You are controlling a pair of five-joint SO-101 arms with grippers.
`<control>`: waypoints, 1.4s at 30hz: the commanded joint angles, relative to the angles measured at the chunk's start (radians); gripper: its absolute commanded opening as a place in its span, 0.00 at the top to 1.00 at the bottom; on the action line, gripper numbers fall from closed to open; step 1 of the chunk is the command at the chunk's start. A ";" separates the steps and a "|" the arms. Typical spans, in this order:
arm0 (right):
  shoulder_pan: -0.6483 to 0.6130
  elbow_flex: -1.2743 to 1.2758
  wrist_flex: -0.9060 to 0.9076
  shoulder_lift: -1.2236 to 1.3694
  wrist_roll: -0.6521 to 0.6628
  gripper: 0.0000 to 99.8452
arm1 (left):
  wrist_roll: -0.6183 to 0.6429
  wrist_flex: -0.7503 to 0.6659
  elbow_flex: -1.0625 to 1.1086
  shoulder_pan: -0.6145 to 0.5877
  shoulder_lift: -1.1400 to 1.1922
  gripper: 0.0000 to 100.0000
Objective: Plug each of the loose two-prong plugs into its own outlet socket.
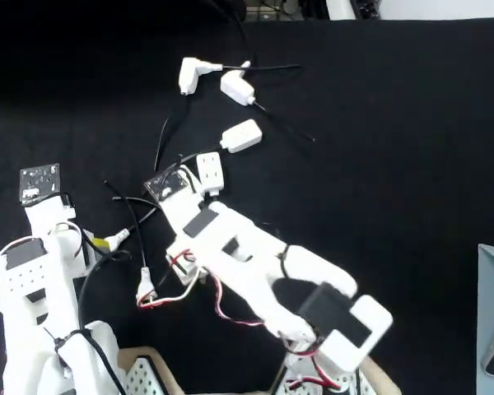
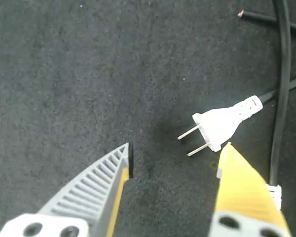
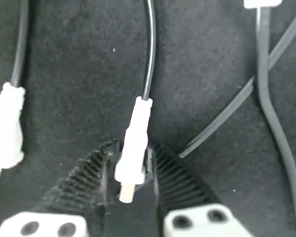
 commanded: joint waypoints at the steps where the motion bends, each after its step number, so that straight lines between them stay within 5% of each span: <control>1: -0.014 -0.077 0.044 0.005 -0.026 0.87 | 0.009 -0.014 -0.002 -0.002 -0.018 0.71; 22: -0.003 -0.133 0.091 0.104 -0.106 0.90 | 0.009 -0.014 -0.002 -0.004 -0.015 0.71; 26: 0.009 -0.148 0.089 0.105 -0.103 0.99 | 0.009 -0.014 -0.001 -0.004 -0.015 0.71; 31: 0.011 -0.196 0.163 0.097 -0.097 0.99 | 0.009 -0.014 -0.001 -0.004 -0.015 0.71; 42: 0.012 -0.171 0.330 -0.378 -0.005 0.99 | 0.015 -0.071 0.021 0.007 -0.025 0.71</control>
